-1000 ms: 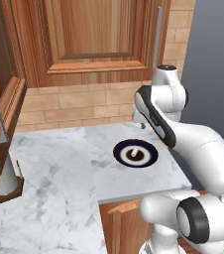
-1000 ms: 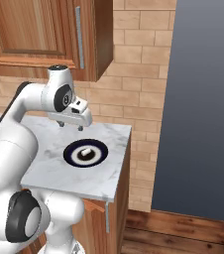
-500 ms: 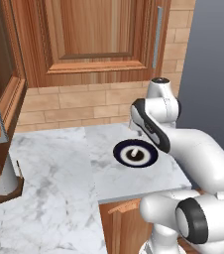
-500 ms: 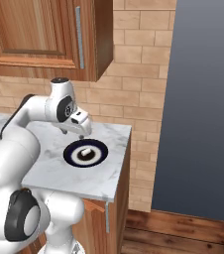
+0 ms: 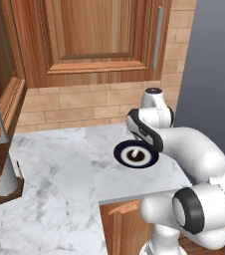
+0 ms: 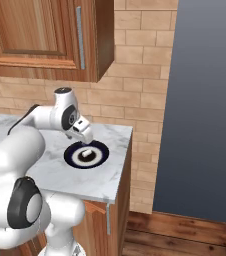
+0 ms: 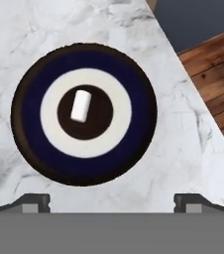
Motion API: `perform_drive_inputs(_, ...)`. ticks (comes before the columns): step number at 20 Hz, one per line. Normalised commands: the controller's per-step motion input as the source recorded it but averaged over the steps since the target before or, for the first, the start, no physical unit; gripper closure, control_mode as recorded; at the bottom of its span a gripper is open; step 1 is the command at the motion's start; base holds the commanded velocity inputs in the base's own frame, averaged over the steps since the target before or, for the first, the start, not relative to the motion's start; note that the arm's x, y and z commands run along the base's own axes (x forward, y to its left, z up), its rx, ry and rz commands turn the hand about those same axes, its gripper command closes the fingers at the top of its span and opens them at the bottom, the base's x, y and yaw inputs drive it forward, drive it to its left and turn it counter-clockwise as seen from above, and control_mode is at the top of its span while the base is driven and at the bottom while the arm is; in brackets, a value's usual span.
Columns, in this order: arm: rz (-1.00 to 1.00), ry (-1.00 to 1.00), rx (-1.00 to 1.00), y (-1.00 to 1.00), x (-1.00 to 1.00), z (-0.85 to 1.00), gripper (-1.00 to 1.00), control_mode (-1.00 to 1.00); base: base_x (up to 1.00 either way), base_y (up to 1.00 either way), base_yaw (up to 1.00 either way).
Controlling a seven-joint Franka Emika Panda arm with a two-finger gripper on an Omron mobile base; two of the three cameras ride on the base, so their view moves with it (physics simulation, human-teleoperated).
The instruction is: Pick up the marshmallow and place it in the cup of hot chocolate on the dining counter.
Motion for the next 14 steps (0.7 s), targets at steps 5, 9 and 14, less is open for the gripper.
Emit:
perform_drive_inputs(5,-0.12,0.0,0.0,0.02,0.26,-0.35,-1.0,-1.0,0.0,0.0,0.0)
perform_drive_inputs(9,-0.1,0.0,0.0,0.02,0.24,-0.36,-1.0,-1.0,0.0,0.0,0.0)
perform_drive_inputs(14,-0.1,0.0,0.0,0.0,0.16,-0.37,-1.0,-1.0,0.0,0.0,0.0)
